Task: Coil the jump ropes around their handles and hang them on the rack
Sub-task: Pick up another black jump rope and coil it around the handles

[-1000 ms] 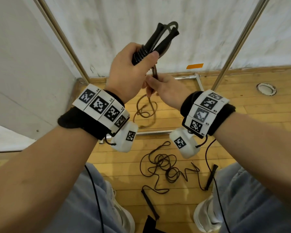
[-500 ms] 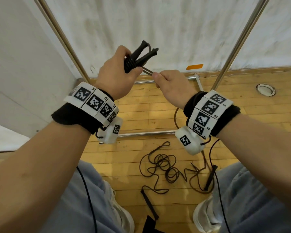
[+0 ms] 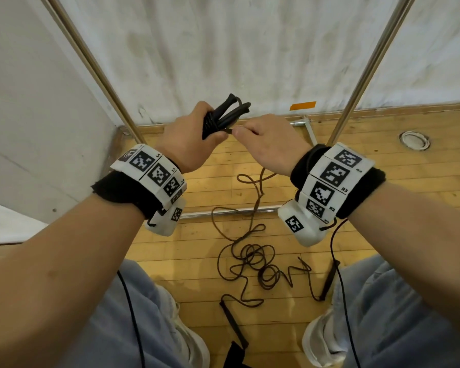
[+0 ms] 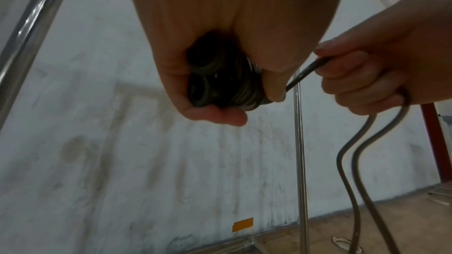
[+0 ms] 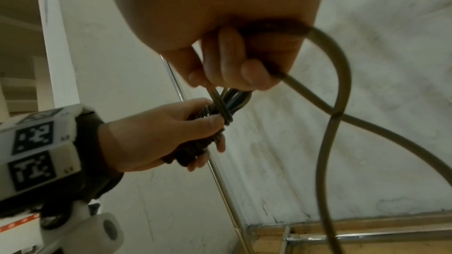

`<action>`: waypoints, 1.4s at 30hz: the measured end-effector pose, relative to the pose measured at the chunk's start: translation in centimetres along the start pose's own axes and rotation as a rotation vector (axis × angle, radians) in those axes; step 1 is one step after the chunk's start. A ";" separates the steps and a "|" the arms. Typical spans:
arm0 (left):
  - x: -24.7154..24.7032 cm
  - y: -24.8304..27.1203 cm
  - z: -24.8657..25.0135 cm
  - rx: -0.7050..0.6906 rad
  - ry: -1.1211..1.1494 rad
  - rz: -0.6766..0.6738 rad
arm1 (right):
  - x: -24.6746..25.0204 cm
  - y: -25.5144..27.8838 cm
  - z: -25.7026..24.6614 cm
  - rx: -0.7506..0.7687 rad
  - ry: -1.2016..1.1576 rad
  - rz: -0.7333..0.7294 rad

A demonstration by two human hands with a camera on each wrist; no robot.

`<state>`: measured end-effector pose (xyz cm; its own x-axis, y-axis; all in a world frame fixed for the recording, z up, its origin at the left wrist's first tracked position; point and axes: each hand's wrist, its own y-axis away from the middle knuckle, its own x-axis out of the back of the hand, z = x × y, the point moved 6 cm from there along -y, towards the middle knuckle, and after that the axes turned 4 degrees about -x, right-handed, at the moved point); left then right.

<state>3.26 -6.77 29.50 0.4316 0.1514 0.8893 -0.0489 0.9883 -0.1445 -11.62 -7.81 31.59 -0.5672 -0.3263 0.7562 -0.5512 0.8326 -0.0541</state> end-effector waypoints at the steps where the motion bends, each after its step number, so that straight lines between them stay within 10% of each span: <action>1: -0.1 0.0 0.0 0.006 -0.020 -0.020 | 0.1 0.1 0.1 0.011 0.003 -0.013; 21: -2.3 1.6 4.1 -0.190 -0.173 -0.151 | 2.3 -0.3 -0.2 0.121 0.424 0.178; 31: -0.3 2.6 6.1 -0.387 -0.031 -0.059 | 3.7 -1.8 2.6 -0.096 -0.206 -0.028; 37: 2.0 2.9 6.3 -0.292 0.278 0.088 | 0.5 -1.5 3.3 -0.286 -1.024 -0.264; 42: 2.4 2.5 5.7 -0.178 0.373 0.167 | -1.9 -0.6 2.3 -0.307 -0.974 -0.312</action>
<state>-0.95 -3.78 33.78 0.7278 0.2591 0.6349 -0.0037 0.9274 -0.3741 -11.59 -8.76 28.65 -0.7469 -0.6486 -0.1466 -0.6561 0.6830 0.3209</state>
